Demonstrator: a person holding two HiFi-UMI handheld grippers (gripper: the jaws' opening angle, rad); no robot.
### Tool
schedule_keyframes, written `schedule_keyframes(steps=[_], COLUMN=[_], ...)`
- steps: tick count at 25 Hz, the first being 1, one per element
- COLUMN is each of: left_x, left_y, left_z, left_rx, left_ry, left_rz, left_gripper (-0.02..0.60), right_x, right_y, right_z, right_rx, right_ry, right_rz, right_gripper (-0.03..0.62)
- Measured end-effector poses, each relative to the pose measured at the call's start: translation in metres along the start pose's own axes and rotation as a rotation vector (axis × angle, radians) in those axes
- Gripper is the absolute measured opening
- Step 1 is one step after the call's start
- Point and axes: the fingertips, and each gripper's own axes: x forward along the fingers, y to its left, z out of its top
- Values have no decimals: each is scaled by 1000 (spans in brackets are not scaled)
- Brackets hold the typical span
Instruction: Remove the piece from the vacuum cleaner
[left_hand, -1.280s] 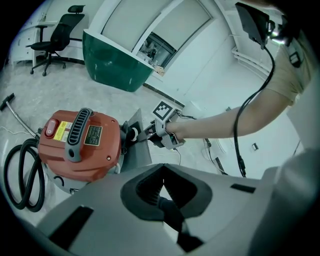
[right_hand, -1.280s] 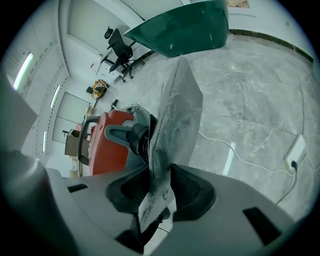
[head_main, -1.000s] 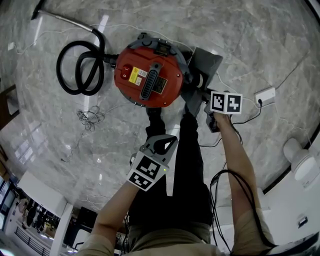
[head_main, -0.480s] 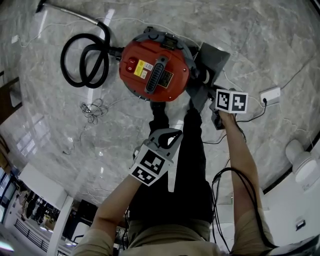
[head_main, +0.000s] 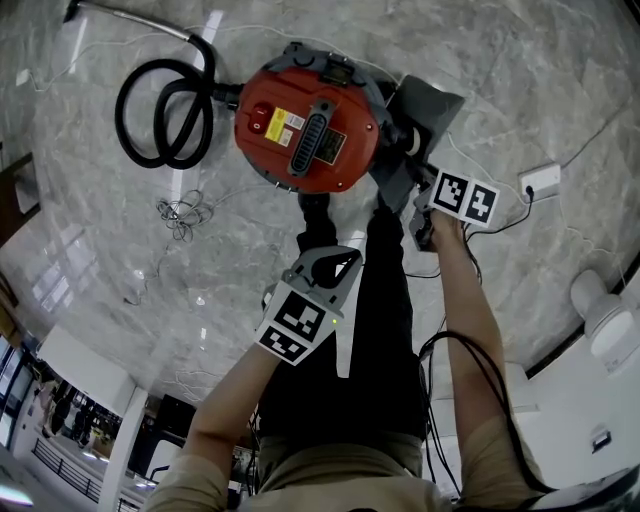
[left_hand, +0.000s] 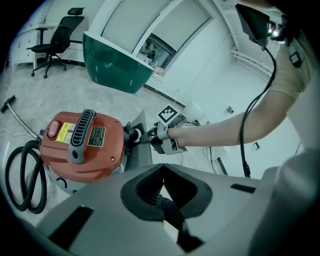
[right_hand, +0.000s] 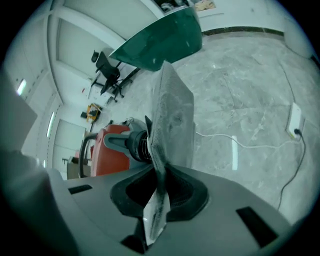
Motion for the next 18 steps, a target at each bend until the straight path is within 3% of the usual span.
schedule_keyframes(steps=[4,12,14,17,18], left_x=[-2,-5,-5,-3,-3], left_y=[0,4,3,2,2], left_z=[-2,-7,-8,-8,-8], left_rx=[-5,-7,-10,-8,-4], left_ry=[-2,-5,-8,-9,-8], left_rz=[-2,9,10,10,11], left_gripper=[3,3,3,3,3], right_x=[0,0,0,0,0], right_y=[0,1,1,0,0], right_z=[0,-2,-2,-2,-3], right_rx=[244,341,238,-168,-252], right_ry=[-39,75,116,168,171], right_rz=[96,163,126,-69,-116], right_gripper=[48,49,49,28,26])
